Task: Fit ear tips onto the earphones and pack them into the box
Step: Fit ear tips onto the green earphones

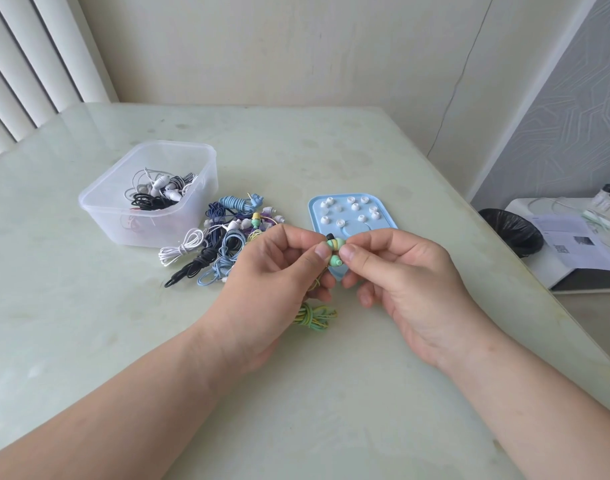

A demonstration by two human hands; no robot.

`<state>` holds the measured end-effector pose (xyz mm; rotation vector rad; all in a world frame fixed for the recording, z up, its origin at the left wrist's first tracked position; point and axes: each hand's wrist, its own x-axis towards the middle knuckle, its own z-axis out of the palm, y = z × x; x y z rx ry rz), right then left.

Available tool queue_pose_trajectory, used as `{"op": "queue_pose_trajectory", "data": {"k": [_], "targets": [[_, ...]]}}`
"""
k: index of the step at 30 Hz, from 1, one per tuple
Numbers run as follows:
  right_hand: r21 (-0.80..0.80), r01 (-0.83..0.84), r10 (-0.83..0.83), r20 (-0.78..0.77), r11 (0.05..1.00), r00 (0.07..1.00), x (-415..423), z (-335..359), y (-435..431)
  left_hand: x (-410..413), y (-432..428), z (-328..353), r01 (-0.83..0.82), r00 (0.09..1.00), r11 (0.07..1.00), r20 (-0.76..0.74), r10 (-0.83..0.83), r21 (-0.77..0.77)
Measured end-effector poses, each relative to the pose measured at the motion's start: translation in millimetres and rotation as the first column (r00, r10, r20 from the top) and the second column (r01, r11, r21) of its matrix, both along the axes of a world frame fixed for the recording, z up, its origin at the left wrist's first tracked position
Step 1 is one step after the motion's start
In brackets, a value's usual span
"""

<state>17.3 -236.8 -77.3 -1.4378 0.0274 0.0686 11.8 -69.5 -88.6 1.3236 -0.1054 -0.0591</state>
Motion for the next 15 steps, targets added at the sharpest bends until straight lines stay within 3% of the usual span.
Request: {"op": "queue_pose_trajectory", "data": {"k": [6,15], "targets": [[-0.079,0.023,-0.014,0.12,0.997,0.993,1,4,-3,0,0,1,0.004,1.0,1.0,-0.008,-0.004,-0.001],[-0.27,-0.053,0.119,0.233,0.961,0.965,2,8,-12,-1,4,6,0.077,0.995,0.997,-0.072,-0.075,0.021]]}}
